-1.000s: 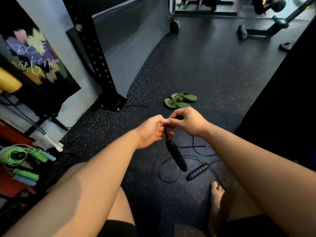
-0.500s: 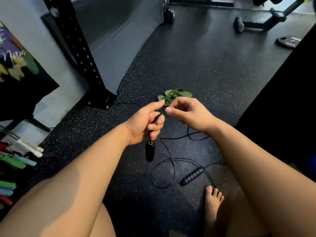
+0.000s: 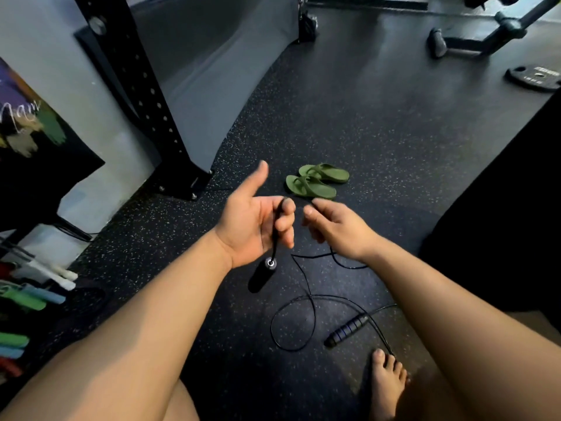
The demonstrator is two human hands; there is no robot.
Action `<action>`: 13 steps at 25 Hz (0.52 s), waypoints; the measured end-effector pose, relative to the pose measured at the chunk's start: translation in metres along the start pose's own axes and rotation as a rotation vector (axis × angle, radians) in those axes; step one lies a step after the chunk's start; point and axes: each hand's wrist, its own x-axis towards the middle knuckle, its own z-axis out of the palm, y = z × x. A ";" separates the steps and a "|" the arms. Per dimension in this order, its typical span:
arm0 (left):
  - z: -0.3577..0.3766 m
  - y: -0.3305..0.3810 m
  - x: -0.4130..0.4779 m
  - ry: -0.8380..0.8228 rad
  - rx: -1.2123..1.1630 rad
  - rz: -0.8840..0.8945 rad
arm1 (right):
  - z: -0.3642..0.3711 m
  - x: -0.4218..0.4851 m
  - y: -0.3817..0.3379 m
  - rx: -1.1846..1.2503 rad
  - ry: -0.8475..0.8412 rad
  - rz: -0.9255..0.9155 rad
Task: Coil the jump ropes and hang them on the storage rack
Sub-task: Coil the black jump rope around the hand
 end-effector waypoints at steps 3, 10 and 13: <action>-0.006 0.005 0.002 0.020 -0.205 0.155 | 0.017 -0.005 0.006 -0.206 -0.097 0.060; -0.017 0.003 0.004 0.127 -0.200 0.215 | 0.047 -0.013 -0.008 -0.657 -0.234 -0.029; -0.026 0.002 0.002 0.205 -0.195 0.220 | 0.050 -0.012 -0.018 -0.693 -0.224 -0.063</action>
